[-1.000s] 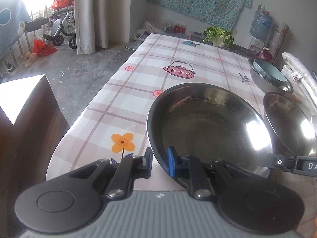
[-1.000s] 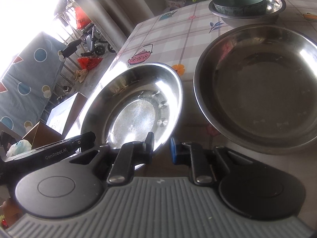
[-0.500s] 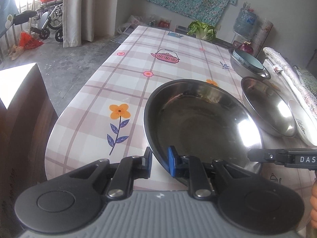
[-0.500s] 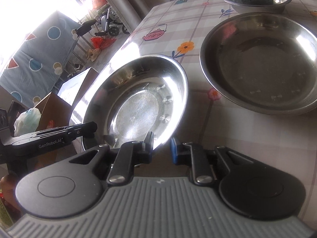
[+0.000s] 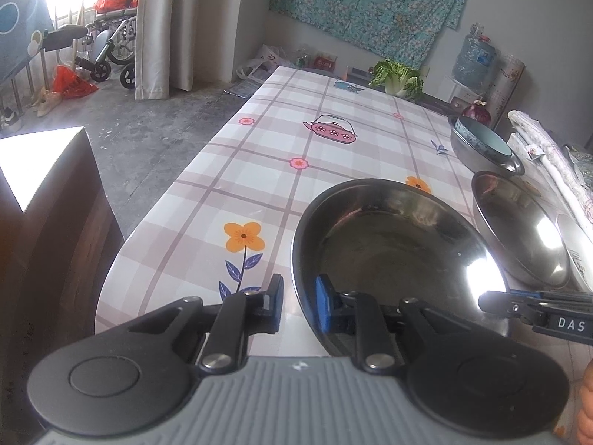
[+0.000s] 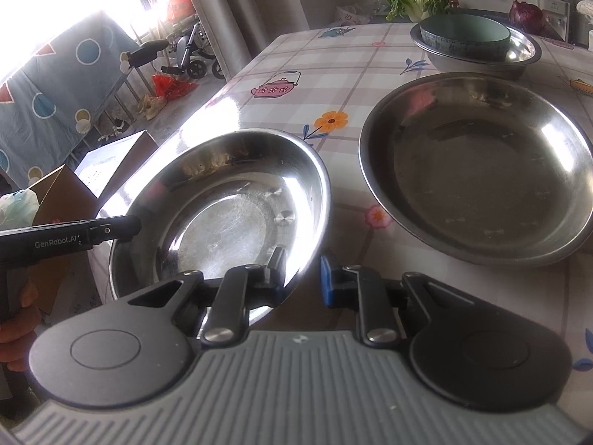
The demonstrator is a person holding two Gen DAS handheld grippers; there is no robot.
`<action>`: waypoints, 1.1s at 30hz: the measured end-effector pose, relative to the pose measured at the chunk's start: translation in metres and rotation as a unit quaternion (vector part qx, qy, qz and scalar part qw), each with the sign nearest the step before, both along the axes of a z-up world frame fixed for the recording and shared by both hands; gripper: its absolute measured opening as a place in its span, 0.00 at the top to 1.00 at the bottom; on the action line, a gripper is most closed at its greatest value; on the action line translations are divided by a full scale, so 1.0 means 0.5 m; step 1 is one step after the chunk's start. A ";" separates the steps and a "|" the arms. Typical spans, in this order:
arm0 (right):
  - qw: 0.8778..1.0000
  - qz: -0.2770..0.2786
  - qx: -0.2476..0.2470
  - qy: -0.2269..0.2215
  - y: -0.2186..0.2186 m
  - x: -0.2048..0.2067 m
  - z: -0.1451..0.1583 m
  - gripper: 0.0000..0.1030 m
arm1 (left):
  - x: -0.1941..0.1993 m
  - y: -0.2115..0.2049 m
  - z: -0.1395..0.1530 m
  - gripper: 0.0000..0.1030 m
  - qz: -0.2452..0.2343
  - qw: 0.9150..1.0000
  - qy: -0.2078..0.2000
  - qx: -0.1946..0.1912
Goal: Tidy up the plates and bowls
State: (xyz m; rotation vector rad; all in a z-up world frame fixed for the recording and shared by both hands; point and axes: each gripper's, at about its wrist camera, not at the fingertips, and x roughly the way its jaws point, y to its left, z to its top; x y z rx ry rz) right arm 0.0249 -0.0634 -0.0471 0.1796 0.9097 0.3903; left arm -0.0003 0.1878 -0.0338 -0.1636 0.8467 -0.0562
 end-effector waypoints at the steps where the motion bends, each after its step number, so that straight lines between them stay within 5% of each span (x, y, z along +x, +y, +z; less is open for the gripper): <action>1: 1.000 0.001 0.000 -0.001 0.003 -0.002 0.001 0.85 | -0.003 0.001 0.000 0.85 -0.004 1.000 0.001 -0.002; 12: 0.999 0.030 0.019 0.034 -0.021 -0.039 0.008 0.84 | -0.043 0.005 0.005 0.81 -0.043 0.999 0.019 -0.019; 33: 1.000 -0.013 0.005 0.003 -0.027 -0.006 -0.001 0.85 | 0.021 -0.046 -0.022 0.75 -0.037 0.999 0.026 -0.002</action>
